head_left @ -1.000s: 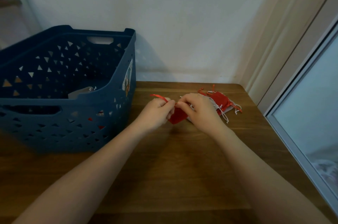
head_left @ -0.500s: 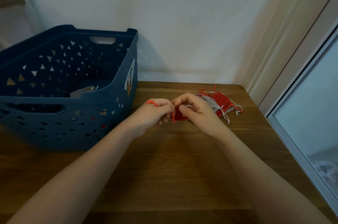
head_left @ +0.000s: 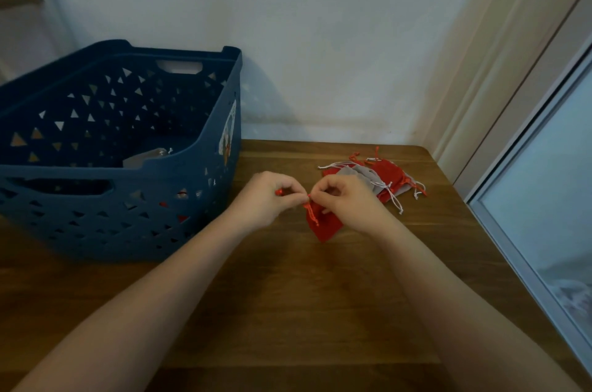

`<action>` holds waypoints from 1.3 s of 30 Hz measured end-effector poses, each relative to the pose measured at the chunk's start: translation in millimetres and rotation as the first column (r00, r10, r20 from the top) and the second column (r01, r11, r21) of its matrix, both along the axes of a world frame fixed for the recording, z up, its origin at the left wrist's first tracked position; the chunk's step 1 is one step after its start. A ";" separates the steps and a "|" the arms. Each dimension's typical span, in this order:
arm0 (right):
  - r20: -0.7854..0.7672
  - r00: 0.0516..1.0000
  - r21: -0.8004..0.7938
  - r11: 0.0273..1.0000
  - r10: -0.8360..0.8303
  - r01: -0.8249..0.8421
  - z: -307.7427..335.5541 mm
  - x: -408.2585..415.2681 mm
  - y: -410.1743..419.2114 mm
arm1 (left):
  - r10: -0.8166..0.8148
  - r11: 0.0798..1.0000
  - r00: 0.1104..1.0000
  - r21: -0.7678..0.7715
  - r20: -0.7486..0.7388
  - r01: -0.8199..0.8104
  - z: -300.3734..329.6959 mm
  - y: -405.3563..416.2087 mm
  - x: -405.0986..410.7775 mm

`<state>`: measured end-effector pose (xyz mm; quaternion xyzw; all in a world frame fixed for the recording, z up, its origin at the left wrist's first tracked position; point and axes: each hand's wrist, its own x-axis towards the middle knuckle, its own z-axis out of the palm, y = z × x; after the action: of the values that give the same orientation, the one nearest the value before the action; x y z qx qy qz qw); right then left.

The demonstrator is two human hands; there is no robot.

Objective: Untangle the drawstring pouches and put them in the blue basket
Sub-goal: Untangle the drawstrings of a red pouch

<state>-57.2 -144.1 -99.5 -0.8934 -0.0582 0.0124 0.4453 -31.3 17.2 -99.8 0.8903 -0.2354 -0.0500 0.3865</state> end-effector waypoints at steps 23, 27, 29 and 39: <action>-0.338 0.940 0.511 0.832 -0.038 0.218 0.5 0.8 5.3 | -0.022 0.992 0.707 0.102 0.707 -0.072 -6.7 -10.4 -2.9; -0.175 0.971 0.380 0.899 -0.161 0.217 2.0 2.6 6.5 | -0.024 0.996 0.737 0.078 0.675 -0.040 -5.8 -8.6 0.4; 0.057 0.986 0.167 0.975 -0.156 0.145 4.5 2.2 4.3 | -0.032 0.998 0.757 0.067 0.652 -0.015 -5.9 -7.6 1.7; 0.074 0.996 0.120 0.992 -0.054 0.045 7.5 6.8 -8.3 | -0.069 0.941 0.876 0.322 0.478 -0.102 -3.0 2.6 6.6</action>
<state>-50.4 -152.4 -92.0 -0.8665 -0.0535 -0.0367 0.4950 -24.7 19.8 -102.8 0.9292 -0.3045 0.1374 0.1580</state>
